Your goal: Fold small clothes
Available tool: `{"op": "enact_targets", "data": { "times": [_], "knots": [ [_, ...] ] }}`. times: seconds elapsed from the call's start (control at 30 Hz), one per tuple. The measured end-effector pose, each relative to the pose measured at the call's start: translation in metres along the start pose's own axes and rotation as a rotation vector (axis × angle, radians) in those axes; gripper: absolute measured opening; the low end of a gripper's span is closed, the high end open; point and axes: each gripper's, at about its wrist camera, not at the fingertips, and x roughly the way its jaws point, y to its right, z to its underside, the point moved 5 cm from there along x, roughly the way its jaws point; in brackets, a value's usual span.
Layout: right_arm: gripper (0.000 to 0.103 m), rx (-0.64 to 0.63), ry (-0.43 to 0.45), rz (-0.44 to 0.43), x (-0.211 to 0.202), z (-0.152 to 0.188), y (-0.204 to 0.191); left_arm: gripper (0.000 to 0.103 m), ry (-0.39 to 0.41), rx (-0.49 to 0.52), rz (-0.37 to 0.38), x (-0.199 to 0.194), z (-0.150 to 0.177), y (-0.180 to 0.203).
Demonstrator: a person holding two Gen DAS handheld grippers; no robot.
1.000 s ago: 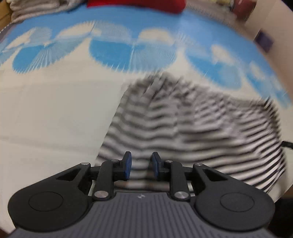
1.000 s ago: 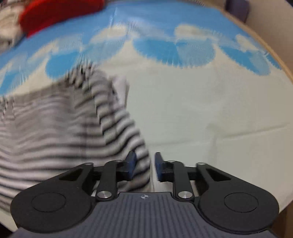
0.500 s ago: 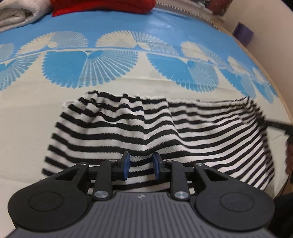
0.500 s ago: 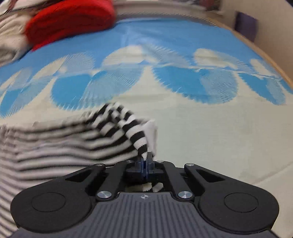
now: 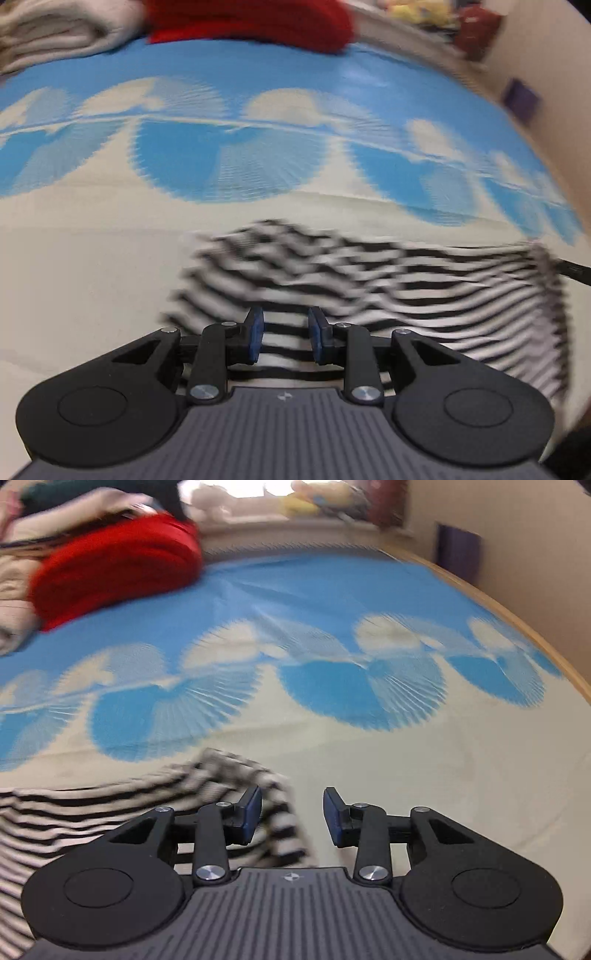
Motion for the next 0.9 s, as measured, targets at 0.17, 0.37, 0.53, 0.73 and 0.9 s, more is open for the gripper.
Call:
{"op": "enact_targets", "data": {
  "times": [0.17,0.37,0.53,0.73,0.9],
  "knots": [
    [0.042,-0.01,-0.185,-0.279,-0.001,0.024,-0.016,0.029,-0.072,-0.069,-0.057,0.012,0.006,-0.025],
    [0.045,-0.193,-0.326,-0.227,-0.002,0.062,-0.017,0.055,-0.054,-0.067,0.058,-0.018,0.015,-0.016],
    [0.053,-0.204,-0.286,-0.149,-0.013,0.06,-0.008,0.059,-0.184,0.087,-0.074,-0.001,0.041,-0.008],
    [0.055,-0.051,0.017,-0.108,-0.097,0.028,0.022,0.059,0.065,0.202,-0.132,-0.068,0.023,0.002],
    [0.059,0.062,0.103,-0.096,-0.134,0.038,0.041,0.059,0.07,0.135,-0.074,-0.105,0.05,-0.004]
  ]
}}
